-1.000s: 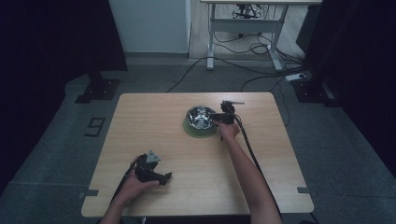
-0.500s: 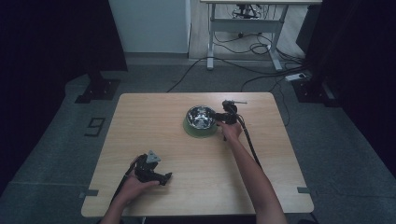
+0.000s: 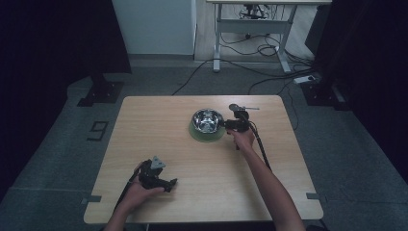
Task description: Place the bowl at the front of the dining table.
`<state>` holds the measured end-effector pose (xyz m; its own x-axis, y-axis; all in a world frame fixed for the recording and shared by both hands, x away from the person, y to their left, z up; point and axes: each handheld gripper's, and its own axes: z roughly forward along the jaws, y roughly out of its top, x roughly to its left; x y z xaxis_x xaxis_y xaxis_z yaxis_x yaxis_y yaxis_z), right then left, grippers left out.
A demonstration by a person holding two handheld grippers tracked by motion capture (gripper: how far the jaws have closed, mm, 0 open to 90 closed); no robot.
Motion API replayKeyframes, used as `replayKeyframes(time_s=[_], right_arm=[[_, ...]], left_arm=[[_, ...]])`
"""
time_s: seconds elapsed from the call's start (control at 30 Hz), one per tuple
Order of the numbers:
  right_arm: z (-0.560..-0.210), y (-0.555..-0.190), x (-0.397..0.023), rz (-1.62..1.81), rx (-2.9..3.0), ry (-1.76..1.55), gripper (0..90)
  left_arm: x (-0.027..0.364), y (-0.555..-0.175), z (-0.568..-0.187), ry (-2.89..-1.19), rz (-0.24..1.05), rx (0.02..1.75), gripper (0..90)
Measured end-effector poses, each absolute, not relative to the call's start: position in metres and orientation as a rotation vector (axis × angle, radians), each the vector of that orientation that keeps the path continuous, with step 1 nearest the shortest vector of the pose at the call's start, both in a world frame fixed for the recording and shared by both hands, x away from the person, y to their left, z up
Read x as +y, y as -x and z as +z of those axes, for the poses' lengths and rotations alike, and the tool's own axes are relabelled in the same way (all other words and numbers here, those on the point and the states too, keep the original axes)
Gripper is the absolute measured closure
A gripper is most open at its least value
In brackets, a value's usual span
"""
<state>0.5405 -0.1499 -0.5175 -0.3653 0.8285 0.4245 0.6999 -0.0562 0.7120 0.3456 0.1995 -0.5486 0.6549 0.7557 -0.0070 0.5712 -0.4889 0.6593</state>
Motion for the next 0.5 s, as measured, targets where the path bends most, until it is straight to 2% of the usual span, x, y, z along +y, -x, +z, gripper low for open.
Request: replayKeyframes(time_s=[0.5], right_arm=[[-0.501,-0.489,-0.163,1.388,2.175,-1.54,40.8]], left_arm=[[0.2,-0.345,-0.549,-2.235,0.377,1.024,0.0]])
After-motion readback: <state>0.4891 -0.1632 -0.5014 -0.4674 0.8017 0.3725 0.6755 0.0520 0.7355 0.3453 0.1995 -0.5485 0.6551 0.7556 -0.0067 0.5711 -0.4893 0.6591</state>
